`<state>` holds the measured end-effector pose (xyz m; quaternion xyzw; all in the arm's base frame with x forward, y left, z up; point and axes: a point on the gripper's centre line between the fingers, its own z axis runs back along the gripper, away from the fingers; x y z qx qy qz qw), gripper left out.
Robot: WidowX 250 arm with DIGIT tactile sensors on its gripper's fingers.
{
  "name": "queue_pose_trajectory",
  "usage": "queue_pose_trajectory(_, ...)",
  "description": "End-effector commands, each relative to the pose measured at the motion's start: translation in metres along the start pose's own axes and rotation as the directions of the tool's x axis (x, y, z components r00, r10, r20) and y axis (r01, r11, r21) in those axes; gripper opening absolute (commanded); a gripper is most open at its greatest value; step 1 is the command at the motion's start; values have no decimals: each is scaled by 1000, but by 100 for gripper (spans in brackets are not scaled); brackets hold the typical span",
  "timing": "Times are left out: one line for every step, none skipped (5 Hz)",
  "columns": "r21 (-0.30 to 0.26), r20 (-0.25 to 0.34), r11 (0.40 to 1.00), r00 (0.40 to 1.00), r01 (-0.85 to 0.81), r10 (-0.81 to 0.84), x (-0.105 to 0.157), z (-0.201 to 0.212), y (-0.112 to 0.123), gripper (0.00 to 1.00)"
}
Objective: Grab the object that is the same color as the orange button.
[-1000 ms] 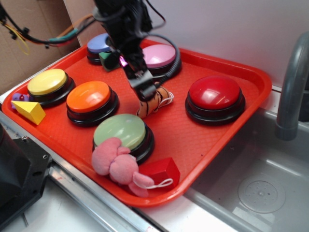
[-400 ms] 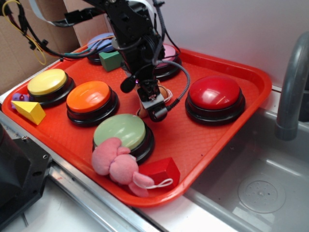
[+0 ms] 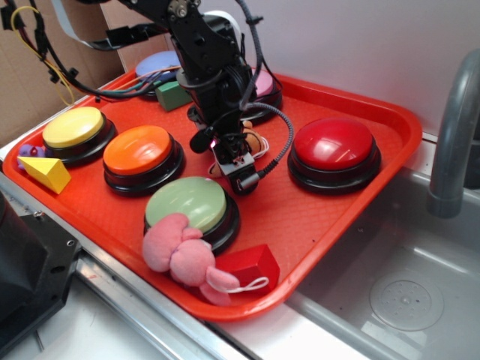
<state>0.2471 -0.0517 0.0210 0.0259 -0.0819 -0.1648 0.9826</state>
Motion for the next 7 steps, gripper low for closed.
queue_pose_trajectory(-8, 26, 999, 999, -45, 45, 12, 20, 5, 0)
queue_pose_trajectory(-6, -22, 998, 998, -62, 62, 14, 43, 17, 0)
queue_pose_trajectory(-66, -8, 987, 989, -148, 148, 11, 77, 41, 0)
queue_pose_trajectory(-101, 28, 974, 978, -202, 205, 3, 112, 67, 0)
queue_pose_trajectory(-75, 32, 964, 966, -253, 256, -7, 146, 85, 0)
queue_pose_trajectory(-66, 19, 952, 954, -298, 300, -17, 160, 92, 0)
queue_pose_trajectory(-68, -149, 960, 954, -272, 260, -23, 155, 101, 99)
